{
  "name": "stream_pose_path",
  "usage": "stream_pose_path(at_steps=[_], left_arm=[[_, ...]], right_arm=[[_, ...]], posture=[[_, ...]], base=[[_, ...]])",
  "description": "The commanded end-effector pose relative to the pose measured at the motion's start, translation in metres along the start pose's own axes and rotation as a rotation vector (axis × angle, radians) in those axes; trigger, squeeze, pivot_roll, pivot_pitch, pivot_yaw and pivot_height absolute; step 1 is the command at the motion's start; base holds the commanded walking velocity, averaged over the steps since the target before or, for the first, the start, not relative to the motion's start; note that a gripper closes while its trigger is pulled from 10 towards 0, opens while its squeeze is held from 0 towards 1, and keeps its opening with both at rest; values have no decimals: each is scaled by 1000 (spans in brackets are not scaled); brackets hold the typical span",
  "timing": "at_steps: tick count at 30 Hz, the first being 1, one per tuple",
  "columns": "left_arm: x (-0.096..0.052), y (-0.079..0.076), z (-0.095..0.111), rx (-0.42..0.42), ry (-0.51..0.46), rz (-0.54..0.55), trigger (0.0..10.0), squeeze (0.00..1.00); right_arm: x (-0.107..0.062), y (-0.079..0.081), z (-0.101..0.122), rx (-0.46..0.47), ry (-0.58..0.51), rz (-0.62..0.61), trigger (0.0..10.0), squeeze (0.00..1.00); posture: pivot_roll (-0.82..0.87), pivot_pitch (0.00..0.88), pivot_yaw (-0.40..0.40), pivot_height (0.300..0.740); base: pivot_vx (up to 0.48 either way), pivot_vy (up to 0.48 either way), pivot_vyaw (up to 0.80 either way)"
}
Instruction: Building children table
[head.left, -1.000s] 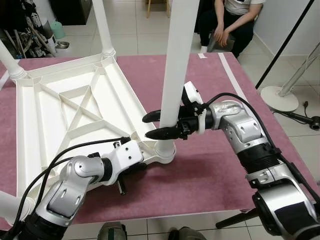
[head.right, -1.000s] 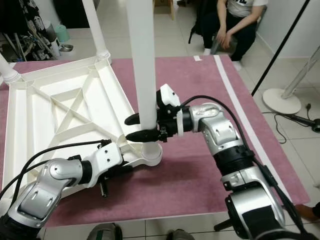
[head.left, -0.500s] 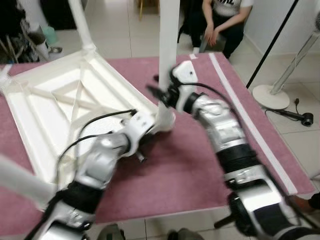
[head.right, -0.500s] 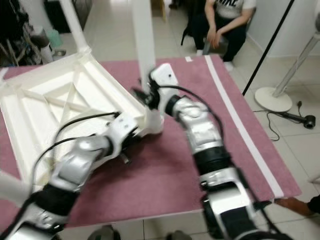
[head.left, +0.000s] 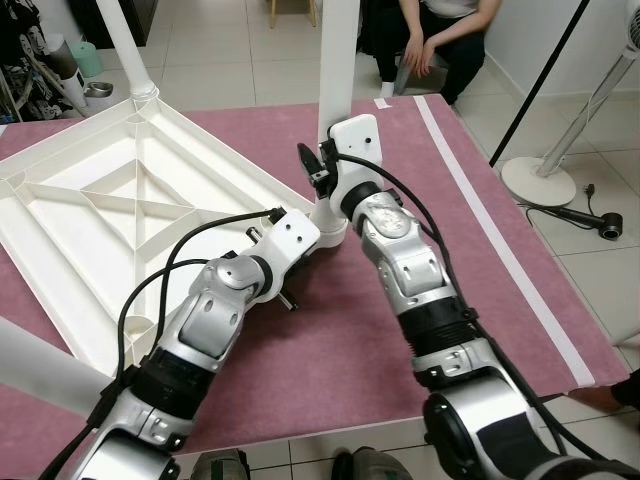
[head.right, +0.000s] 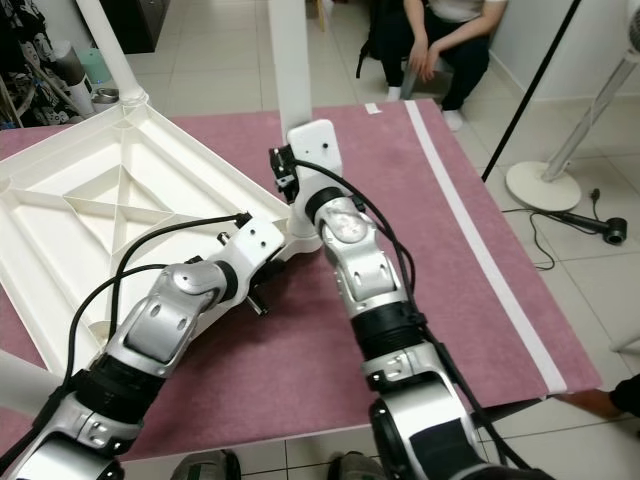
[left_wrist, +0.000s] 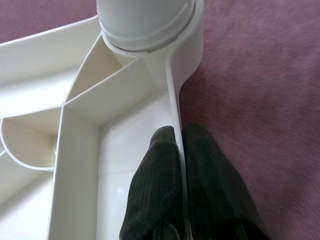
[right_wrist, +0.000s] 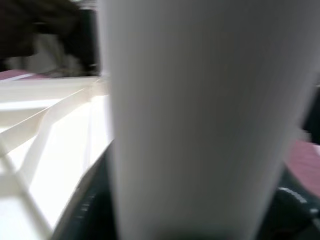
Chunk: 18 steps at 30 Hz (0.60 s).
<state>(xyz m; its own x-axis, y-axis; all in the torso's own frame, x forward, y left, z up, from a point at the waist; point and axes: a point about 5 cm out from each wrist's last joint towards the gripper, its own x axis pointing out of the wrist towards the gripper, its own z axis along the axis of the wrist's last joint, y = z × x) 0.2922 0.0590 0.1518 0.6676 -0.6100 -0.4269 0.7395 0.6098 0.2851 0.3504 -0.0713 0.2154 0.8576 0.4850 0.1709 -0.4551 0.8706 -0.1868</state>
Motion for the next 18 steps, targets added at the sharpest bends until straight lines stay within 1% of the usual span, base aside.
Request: stream_pose_path(at_steps=[1, 2, 3, 5, 7, 8, 9, 10, 11, 12, 13, 14, 16, 17, 18], left_arm=[[-14, -11, 42, 143, -223, -78, 0, 0], [-21, -15, 40, 163, -244, -131, 0, 0], [-21, -15, 40, 163, -244, -131, 0, 0], [-45, -24, 31, 228, -279, -269, 0, 0], [-45, -24, 31, 228, -279, -269, 0, 0], [-55, -27, 26, 254, -284, -322, 0, 0], [-55, -27, 26, 254, -284, -322, 0, 0], [-64, -29, 21, 267, -283, -367, 0, 0], [-72, -29, 17, 264, -284, -391, 0, 0], [-72, -29, 17, 264, -284, -391, 0, 0], [-76, -29, 14, 262, -284, -402, 0, 0], [-76, -27, 12, 257, -275, -382, 0, 0], [-73, -23, 12, 251, -262, -335, 0, 0], [-73, -23, 12, 251, -262, -335, 0, 0], [-68, -20, 13, 243, -257, -294, 0, 0]], right_arm=[[-2, 5, 2, 29, -16, 89, 10000, 1000], [-9, 9, 8, 34, -40, 226, 10000, 0], [-9, 9, 8, 34, -40, 226, 10000, 0], [-34, 14, 17, 2, -54, 595, 10000, 0], [-34, 14, 17, 2, -54, 595, 10000, 0], [-44, 16, 18, -6, -39, 728, 10000, 0], [-44, 16, 18, -6, -39, 728, 10000, 0], [-53, 15, 17, -10, -13, 843, 10000, 0], [-56, 14, 16, -6, 14, 925, 10000, 0], [-56, 14, 16, -6, 14, 925, 10000, 0], [-57, 12, 15, -3, 28, 974, 10000, 0], [-54, 11, 15, 6, 36, 997, 0, 0], [-49, 11, 15, 20, 36, 1001, 0, 0], [-49, 11, 15, 20, 36, 1001, 0, 0], [-42, 11, 12, 24, 41, 944, 0, 0]], posture=[[96, 0, 36, 740], [96, 0, 36, 740], [96, 0, 36, 740], [103, 0, 26, 740], [103, 0, 26, 740], [103, 0, 26, 740], [103, 0, 26, 740], [109, 0, 21, 740], [119, 0, 13, 740], [119, 0, 13, 740], [119, 0, 13, 740], [127, 0, 4, 740], [129, 0, 0, 740], [129, 0, 0, 740], [131, 0, -4, 740]], base=[[0, 0, 0], [0, 0, 0], [0, 0, 0], [0, 0, 0], [0, 0, 0], [0, 0, 0], [0, 0, 0], [0, 0, 0], [0, 0, 0], [0, 0, 0], [0, 0, 0], [0, 0, 0], [0, 0, 0], [0, 0, 0], [0, 0, 0]])
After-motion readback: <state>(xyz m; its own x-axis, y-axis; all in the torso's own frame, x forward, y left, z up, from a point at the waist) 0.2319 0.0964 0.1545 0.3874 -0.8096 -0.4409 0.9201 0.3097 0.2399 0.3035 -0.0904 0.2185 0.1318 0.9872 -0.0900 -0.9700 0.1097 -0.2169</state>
